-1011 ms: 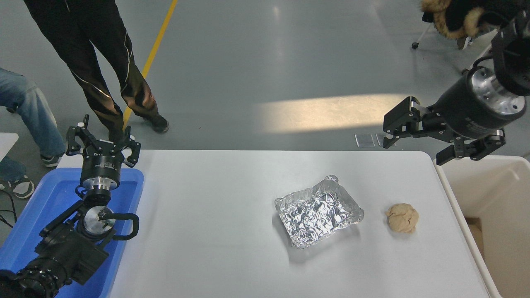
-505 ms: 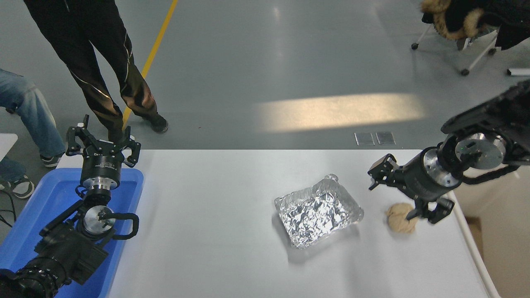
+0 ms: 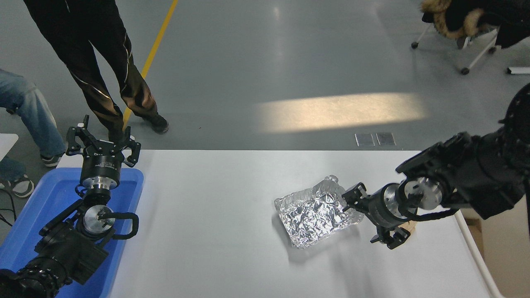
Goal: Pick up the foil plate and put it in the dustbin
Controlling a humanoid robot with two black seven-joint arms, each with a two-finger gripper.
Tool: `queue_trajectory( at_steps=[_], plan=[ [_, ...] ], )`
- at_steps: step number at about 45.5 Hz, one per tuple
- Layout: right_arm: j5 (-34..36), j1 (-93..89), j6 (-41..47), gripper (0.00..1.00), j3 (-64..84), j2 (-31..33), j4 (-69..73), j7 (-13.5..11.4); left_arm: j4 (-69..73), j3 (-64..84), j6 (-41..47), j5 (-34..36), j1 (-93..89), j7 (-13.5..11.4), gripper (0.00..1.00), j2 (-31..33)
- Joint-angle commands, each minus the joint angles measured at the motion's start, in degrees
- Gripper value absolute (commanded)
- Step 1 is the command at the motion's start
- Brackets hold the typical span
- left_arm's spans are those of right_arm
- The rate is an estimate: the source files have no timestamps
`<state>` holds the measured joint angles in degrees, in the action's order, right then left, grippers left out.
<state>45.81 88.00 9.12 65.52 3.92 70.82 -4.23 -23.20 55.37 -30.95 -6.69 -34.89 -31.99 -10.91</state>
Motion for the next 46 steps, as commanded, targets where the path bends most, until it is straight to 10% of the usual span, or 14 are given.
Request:
queue_trajectory(
  at_steps=[1, 20, 31, 46],
  plan=[
    [0.24, -7.13, -2.44, 0.99, -1.97, -3.04, -7.27, -1.39, 0.0, 0.0, 0.01, 0.01, 0.0, 0.0, 0.99, 0.02],
    [0.16, -12.41, -4.03, 0.85, -3.99, -3.92, -15.71, -3.85, 0.0, 0.0, 0.01, -0.08, 0.0, 0.0, 0.99, 0.02],
    [-0.19, -13.64, -4.03, 0.0, -6.01, -3.92, -17.21, -4.21, 0.0, 0.0, 0.01, -0.08, 0.0, 0.0, 0.99, 0.02],
    [-0.19, -13.55, -6.49, 0.0, -6.02, -3.92, -17.47, -4.21, 0.0, 0.0, 0.01, -0.08, 0.0, 0.0, 0.99, 0.02]
  ],
)
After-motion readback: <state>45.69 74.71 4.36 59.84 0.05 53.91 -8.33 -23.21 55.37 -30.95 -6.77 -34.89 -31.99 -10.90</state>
